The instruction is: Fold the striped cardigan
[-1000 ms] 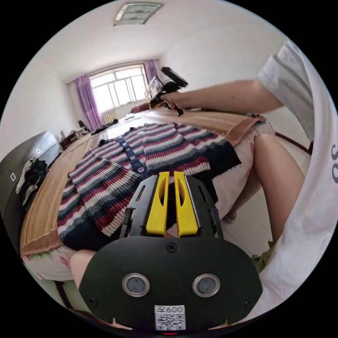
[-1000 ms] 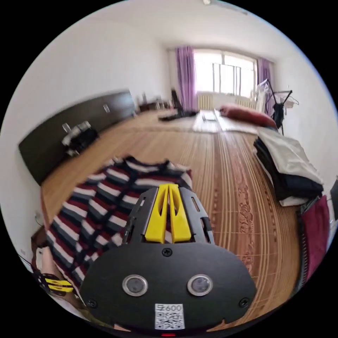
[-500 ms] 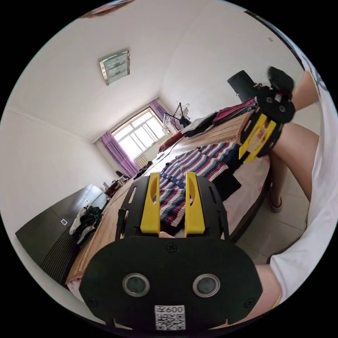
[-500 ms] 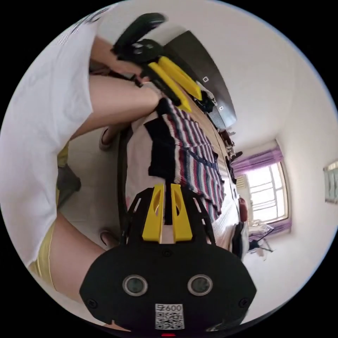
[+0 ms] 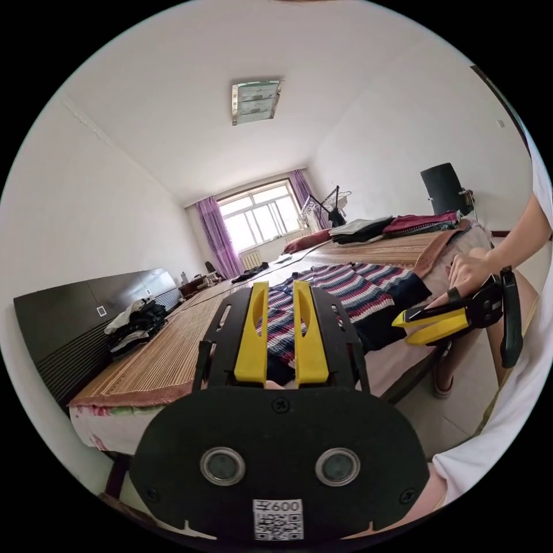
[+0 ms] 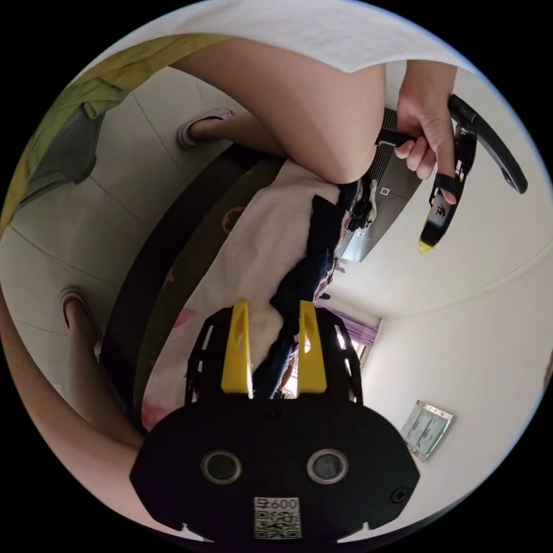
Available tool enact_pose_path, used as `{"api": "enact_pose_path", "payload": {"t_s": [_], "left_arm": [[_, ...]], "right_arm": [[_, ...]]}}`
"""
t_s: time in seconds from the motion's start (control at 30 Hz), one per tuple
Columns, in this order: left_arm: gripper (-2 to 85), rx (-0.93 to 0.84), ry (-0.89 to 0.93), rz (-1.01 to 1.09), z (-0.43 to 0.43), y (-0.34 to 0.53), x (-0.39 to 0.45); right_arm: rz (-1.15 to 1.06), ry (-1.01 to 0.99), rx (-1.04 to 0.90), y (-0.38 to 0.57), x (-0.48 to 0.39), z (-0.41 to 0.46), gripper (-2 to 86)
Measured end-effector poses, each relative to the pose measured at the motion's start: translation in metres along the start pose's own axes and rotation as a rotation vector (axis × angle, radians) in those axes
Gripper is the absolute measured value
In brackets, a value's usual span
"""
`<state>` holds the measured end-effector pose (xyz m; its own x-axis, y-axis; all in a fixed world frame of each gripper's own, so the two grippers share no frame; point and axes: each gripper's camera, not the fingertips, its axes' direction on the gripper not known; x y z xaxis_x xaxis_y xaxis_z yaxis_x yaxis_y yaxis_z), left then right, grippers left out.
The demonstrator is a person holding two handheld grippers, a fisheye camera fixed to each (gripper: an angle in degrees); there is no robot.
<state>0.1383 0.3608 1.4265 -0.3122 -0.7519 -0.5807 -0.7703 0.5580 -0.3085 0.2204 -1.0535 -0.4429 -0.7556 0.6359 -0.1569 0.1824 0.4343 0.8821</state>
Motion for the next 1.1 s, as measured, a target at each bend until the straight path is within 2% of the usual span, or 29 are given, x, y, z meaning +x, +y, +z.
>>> {"api": "enact_pose_path", "payload": {"t_s": [0.3, 0.63, 0.73, 0.87, 0.97, 1.1], "left_arm": [[4.6, -0.022, -0.001, 0.136, -0.007, -0.010, 0.037], [3.6, -0.001, -0.013, 0.121, -0.015, -0.030, 0.056], [4.3, -0.010, 0.002, 0.184, -0.014, -0.041, 0.075], [5.9, -0.002, 0.012, 0.228, -0.016, -0.053, 0.092], [7.8, 0.000, 0.136, 0.291, -0.015, -0.065, 0.103], [11.7, -0.111, 0.283, 0.570, -0.002, -0.082, 0.150]], "right_arm": [[0.219, -0.081, 0.005, -0.020, 0.024, -0.006, 4.8], [0.137, -0.121, 0.048, -0.020, -0.004, 0.004, 3.9], [0.082, -0.122, 0.049, -0.019, -0.018, 0.011, 1.8], [0.161, -0.110, 0.082, -0.005, -0.014, 0.008, -0.5], [0.297, -0.162, 0.100, 0.011, 0.004, 0.007, -0.8], [0.469, -0.234, 0.107, 0.035, 0.028, 0.012, -0.9]]}}
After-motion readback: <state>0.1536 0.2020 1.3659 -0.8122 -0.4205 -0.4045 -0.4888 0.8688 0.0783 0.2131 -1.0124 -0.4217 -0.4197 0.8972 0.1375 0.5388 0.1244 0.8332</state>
